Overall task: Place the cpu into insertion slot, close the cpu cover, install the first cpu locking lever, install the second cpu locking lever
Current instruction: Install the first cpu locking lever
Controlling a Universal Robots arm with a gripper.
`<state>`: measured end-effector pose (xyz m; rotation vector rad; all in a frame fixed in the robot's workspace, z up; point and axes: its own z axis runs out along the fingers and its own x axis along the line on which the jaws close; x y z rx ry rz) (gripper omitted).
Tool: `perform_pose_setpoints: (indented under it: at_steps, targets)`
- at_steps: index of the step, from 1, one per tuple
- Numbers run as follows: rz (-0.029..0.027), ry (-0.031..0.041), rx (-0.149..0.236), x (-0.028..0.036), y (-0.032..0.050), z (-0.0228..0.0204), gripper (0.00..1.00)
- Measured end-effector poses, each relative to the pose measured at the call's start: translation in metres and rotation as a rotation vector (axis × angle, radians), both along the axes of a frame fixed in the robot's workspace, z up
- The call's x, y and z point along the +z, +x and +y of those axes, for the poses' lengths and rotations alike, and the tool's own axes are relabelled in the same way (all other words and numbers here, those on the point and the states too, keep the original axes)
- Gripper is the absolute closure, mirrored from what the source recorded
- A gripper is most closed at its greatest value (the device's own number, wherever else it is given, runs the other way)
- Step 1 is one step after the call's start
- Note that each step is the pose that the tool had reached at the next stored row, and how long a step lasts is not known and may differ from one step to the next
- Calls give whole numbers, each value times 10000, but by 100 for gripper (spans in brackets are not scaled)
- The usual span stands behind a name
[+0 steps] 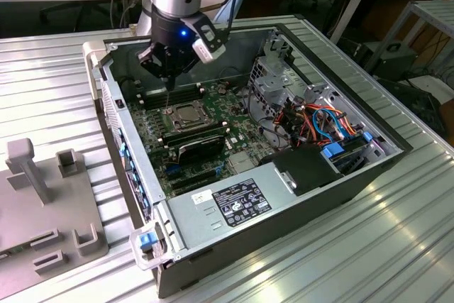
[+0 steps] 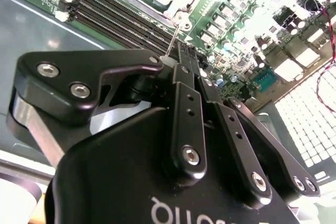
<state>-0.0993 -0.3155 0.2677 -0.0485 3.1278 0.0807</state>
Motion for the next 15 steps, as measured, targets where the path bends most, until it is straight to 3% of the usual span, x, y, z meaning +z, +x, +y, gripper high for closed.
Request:
perform_pose_setpoints:
  at_steps: [8, 13, 14, 15]
  targets:
    - [0, 0, 0, -20, 116, 0, 89]
    - [1, -1, 0, -48, 217, 0, 89]
    - [0, 0, -1, -65, 292, 0, 89]
    - [1, 0, -1, -66, 293, 0, 89]
